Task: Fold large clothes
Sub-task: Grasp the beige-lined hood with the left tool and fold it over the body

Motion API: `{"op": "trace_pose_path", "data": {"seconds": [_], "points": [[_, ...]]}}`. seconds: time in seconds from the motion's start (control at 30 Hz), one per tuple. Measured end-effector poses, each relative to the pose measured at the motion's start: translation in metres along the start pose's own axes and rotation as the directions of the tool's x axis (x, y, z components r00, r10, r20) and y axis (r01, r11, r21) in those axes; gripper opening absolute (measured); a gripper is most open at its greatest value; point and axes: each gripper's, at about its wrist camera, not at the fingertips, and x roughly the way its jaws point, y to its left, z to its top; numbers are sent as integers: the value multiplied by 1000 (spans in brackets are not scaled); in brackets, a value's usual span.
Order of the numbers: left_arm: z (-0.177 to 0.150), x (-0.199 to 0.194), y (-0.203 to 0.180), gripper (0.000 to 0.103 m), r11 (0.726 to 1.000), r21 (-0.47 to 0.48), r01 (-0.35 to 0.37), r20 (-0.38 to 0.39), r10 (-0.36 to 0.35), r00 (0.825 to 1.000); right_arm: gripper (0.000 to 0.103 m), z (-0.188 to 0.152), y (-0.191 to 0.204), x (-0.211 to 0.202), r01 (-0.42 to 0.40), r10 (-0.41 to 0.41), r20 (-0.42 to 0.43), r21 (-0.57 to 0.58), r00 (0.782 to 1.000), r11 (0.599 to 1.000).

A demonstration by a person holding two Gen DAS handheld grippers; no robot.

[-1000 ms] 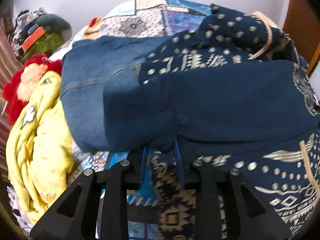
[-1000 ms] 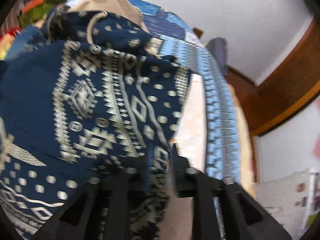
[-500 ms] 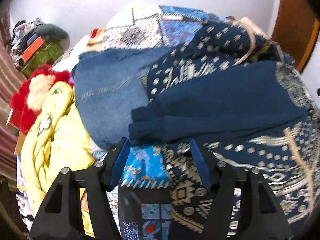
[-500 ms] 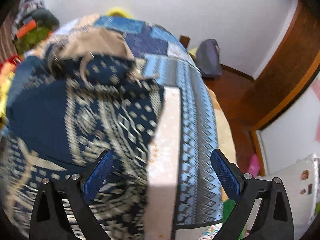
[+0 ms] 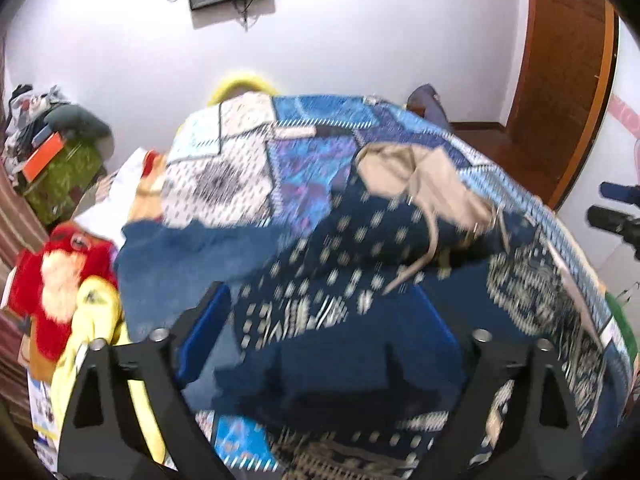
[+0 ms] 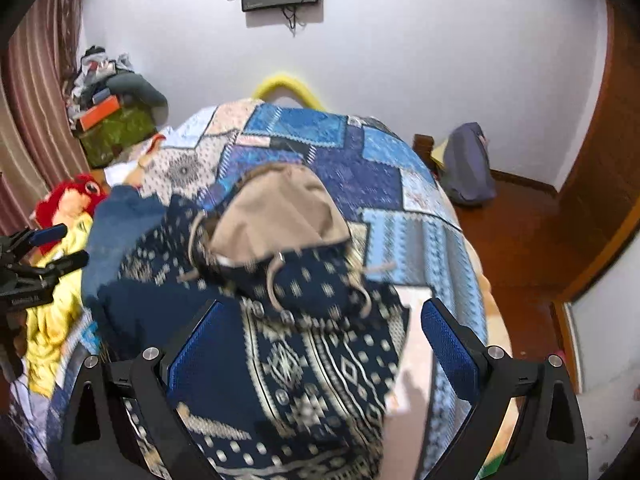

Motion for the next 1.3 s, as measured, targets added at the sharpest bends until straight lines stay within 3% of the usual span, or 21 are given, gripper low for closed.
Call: {"op": "trace_pose_path", "data": {"seconds": [0.17, 0.33, 0.6, 0.7, 0.77, 0.8, 0.87, 0.9, 0.93, 0.97, 1.07, 1.1, 1.17, 1.3], "points": [[34, 29, -11, 95, 1000, 23, -10, -10, 10, 1000, 98, 32, -13, 44, -19, 22, -41, 66, 999, 998], [65, 80, -8, 95, 1000, -15, -13, -70, 12, 997, 98, 51, -29, 100, -47, 62, -106, 142, 992, 989], [84, 168, 15, 95, 974, -222, 49, -173, -89, 981, 97, 50, -56, 192, -27, 96, -234, 283, 967, 959], [77, 198, 18, 95, 957, -283, 59, -224, -126, 967, 86, 41, -62, 219, -53, 154, -274, 342, 949, 938], [71, 214, 20, 94, 941, -327, 86, -243, -172, 954, 63, 33, -64, 235, -72, 200, -302, 387, 932, 919], [68, 223, 20, 94, 930, -352, 106, -251, -203, 946, 56, 30, -65, 239, -79, 216, -306, 404, 927, 912], [64, 233, 18, 87, 909, -388, 149, -256, -262, 931, 42, 27, -62, 240, -80, 208, -287, 401, 935, 913], [63, 236, 17, 79, 900, -401, 170, -252, -287, 924, 34, 27, -60, 239, -97, 218, -278, 390, 935, 916], [63, 238, 16, 77, 895, -412, 172, -250, -293, 923, 24, 28, -58, 239, -112, 230, -274, 386, 934, 916], [64, 237, 14, 72, 902, -402, 160, -239, -273, 932, 21, 28, -55, 237, -121, 232, -264, 378, 936, 918], [71, 226, 2, 29, 944, -299, 142, -214, -211, 954, 10, 32, -46, 224, -143, 226, -229, 330, 947, 933], [74, 220, -3, 16, 952, -264, 153, -212, -212, 954, 9, 34, -44, 219, -151, 226, -216, 314, 950, 937], [80, 203, -6, 9, 968, -215, 131, -182, -172, 968, 8, 42, -37, 200, -161, 213, -184, 265, 960, 951], [92, 161, -1, 9, 975, -166, 149, -97, -167, 981, 7, 57, -26, 153, -206, 232, -109, 211, 967, 956]]}}
